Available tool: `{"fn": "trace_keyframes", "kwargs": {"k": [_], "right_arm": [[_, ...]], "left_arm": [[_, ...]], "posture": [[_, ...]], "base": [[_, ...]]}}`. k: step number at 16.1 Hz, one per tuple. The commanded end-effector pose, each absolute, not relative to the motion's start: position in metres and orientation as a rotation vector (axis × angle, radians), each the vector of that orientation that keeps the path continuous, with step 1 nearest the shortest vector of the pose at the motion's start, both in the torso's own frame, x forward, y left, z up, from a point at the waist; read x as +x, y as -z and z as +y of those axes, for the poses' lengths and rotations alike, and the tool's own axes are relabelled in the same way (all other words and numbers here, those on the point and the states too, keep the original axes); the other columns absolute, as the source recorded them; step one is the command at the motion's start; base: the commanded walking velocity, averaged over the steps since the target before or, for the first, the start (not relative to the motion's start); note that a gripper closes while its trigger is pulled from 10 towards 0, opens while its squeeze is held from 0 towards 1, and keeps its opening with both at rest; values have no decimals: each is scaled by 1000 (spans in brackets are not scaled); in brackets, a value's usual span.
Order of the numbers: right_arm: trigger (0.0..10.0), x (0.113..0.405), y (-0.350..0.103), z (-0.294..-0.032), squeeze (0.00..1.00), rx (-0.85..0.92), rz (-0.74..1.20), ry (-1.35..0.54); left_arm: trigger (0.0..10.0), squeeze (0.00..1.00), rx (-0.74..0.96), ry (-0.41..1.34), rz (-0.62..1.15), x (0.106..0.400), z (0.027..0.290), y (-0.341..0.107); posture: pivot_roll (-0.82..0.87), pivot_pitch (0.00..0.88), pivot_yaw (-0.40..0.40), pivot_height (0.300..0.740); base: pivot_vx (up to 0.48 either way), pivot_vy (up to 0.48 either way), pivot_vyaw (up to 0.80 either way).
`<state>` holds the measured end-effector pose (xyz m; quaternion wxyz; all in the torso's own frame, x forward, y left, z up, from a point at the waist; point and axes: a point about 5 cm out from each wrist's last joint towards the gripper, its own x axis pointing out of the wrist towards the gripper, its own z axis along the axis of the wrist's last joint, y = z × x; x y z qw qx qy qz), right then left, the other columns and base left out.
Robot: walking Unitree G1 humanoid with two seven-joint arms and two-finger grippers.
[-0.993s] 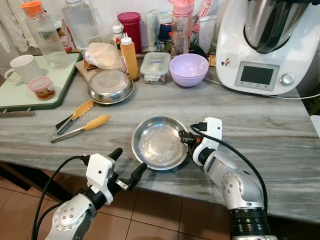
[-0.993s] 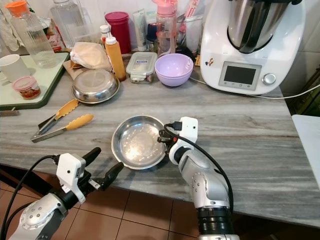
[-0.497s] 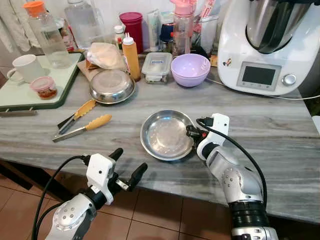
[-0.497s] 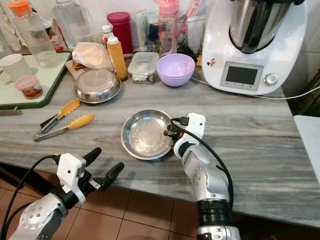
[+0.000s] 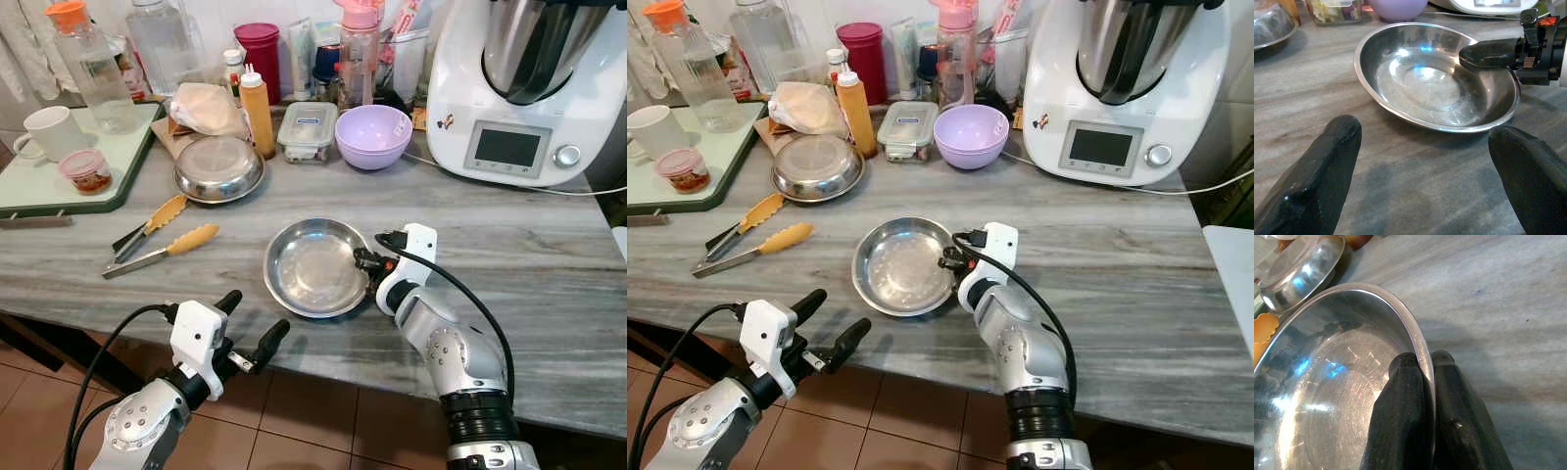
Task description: Setting the table
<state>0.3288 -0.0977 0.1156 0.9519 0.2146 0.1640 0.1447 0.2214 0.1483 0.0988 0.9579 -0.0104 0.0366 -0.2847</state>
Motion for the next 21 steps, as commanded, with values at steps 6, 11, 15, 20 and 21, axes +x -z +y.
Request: {"fn": "trace_keyframes", "kwargs": {"k": [6,11,15,20,21], "right_arm": [[10000,323,-97,-91,1000,404,415,-318],[10000,321,-96,-86,1000,411,411,-358],[10000,319,-95,-82,1000,426,409,-386],[10000,322,-98,-75,1000,447,391,-420],[10000,322,-104,-75,1000,420,358,-443]], "left_arm": [[10000,0,-8,603,81,221,148,-99],[10000,0,-9,586,75,223,149,-100],[10000,0,-13,578,77,223,150,-98],[10000,0,-15,576,73,225,148,-99],[10000,0,-15,575,72,224,148,-99]], "posture": [[-118,75,55,740],[-113,72,54,740],[-117,78,55,740],[-119,80,56,740],[-118,81,58,740]], "base": [[0,0,0],[0,0,0],[0,0,0],[0,0,0],[0,0,0]]}}
